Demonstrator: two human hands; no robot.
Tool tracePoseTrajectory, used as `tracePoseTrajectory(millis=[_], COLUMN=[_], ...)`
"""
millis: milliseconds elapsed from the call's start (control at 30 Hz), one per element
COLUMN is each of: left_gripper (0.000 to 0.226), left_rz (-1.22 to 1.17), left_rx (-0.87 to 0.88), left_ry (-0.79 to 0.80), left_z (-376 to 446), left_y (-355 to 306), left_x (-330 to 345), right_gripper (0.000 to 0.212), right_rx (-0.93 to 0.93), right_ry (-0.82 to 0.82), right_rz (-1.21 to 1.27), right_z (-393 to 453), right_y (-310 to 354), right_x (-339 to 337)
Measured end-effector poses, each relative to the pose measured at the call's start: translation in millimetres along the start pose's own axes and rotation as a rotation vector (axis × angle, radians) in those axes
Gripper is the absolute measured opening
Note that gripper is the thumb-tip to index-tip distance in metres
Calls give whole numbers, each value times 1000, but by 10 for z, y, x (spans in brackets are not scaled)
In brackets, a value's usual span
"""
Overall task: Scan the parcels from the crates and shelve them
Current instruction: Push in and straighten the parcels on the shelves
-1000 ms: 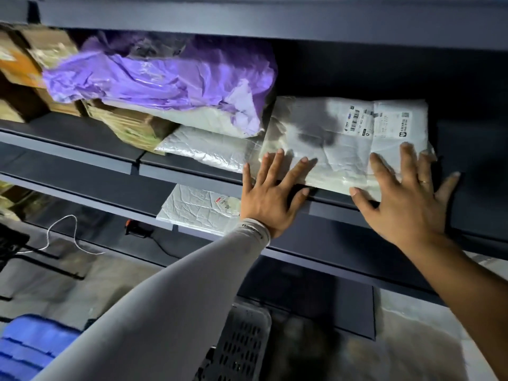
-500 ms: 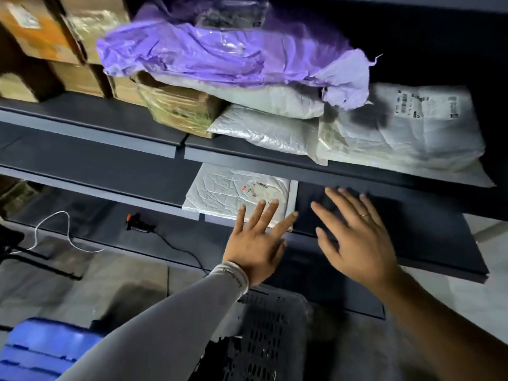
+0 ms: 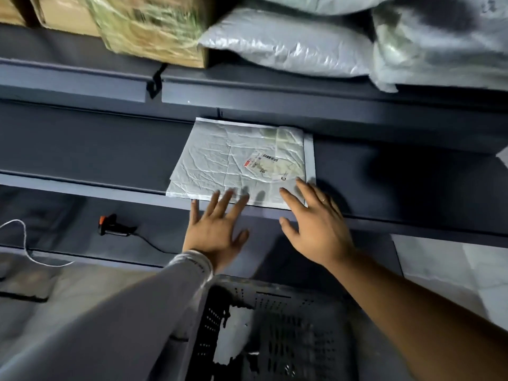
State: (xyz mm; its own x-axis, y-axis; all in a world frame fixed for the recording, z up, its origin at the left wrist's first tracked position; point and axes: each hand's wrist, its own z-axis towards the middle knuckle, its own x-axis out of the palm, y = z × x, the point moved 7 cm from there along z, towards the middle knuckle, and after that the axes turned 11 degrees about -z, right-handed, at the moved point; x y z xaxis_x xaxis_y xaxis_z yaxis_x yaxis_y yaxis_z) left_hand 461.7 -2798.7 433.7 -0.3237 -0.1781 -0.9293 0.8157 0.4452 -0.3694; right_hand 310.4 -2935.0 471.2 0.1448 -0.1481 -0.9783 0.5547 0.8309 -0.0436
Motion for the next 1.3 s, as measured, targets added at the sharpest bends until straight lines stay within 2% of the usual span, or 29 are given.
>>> tracePoseTrajectory(millis=[167, 400, 567, 667, 833, 1033, 1300], left_gripper=[86, 105, 105, 103, 91, 67, 70], left_rz=[-37, 58, 111, 117, 126, 181, 112], left_rx=[-57, -37, -18, 31, 37, 83, 134], left_ry=[-105, -124, 15, 47, 23, -48, -72], left_z=[422, 760, 882, 918, 958, 810, 551], left_y=[373, 652, 675, 660, 722, 690, 671], left_x=[17, -23, 105, 208, 288, 336, 255], right_gripper=[76, 83, 90, 91, 87, 64, 52], right_rx=[78, 115, 111, 119, 107, 25, 33], right_ry=[129, 131, 121, 131, 148, 145, 29], right_rz=[-18, -51, -72, -56, -76, -83, -87], right_z=[371, 528, 559, 555, 587, 585, 341], right_y=[5, -32, -25, -14, -22, 82, 150], right_x=[478, 743, 829, 901, 944, 1017, 890])
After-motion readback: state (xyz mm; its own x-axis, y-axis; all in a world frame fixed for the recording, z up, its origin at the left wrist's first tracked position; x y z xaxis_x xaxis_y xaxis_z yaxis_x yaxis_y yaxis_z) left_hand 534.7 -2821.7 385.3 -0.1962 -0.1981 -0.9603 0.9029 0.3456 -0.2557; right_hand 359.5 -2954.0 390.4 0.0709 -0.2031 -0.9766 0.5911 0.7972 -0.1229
